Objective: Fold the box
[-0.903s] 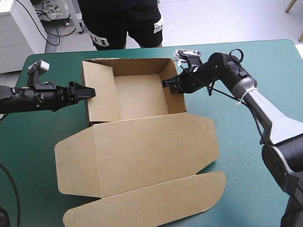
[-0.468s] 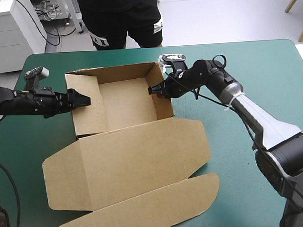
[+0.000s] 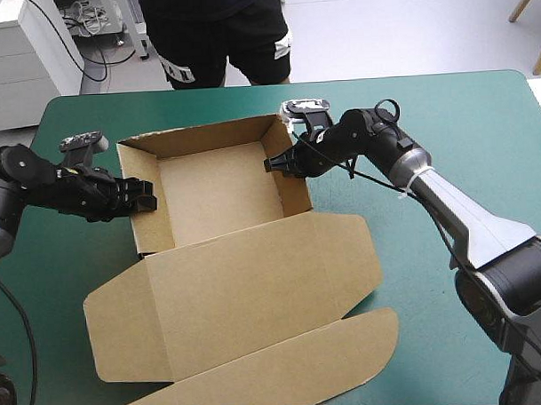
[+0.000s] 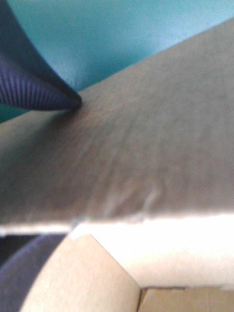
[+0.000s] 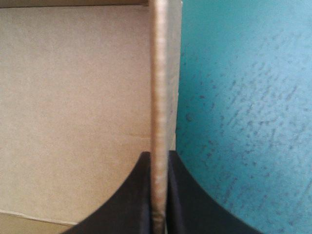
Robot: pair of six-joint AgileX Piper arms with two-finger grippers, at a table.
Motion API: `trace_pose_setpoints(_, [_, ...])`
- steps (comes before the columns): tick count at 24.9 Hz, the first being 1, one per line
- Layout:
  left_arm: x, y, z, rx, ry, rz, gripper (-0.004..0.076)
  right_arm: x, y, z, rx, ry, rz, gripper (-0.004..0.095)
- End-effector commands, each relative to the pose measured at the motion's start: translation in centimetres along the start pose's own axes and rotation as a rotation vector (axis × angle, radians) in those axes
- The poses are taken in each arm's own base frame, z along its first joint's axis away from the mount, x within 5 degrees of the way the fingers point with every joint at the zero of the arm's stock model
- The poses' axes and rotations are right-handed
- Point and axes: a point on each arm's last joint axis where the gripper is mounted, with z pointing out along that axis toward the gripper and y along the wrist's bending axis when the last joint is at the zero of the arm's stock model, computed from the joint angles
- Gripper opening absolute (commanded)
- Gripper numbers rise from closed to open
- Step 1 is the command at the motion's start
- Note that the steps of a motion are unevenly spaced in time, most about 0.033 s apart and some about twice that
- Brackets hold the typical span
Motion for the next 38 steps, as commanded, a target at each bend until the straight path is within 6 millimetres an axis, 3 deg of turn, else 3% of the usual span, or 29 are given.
trace_pose_setpoints(1, [-0.4,-2.2,-1.0,0.006,-0.076,0.007,0.0232,-1.4,1.9,-3.2,-0.07,-0.106,0.023,-0.0009])
trace_pose_setpoints(3, [-0.3,-2.3,-0.7,-0.061,-0.065,0.005,0.0122,-1.2,1.7,-3.2,-0.041,-0.091,0.017,-0.001])
trace_pose_setpoints(9, [-0.2,-1.8,-0.5,-0.165,-0.066,-0.058,0.005,-1.1,1.7,-3.2,-0.025,-0.081,0.014,-0.001])
trace_pose_setpoints(11, [-0.2,-1.0,-0.7,-0.247,-0.07,-0.124,-0.0008,-1.0,2.2,-3.0,-0.03,-0.076,0.002,-0.001])
trace_pose_setpoints(18, [0.0,-1.3,-0.5,-0.361,-0.066,-0.087,-0.0008,-0.7,1.7,-3.0,0.026,-0.048,0.003,-0.0007])
trace_pose_setpoints(29, [-0.4,-3.2,4.2,-0.365,0.043,-0.028,-0.0008,-0.2,0.8,-3.7,0.142,0.009,-0.028,-0.0008])
trace_pose_setpoints(38, [-3.4,-6.4,6.8,-0.29,0.054,0.018,-0.0008,0.5,-0.8,-5.8,0.359,0.084,-0.059,-0.0017])
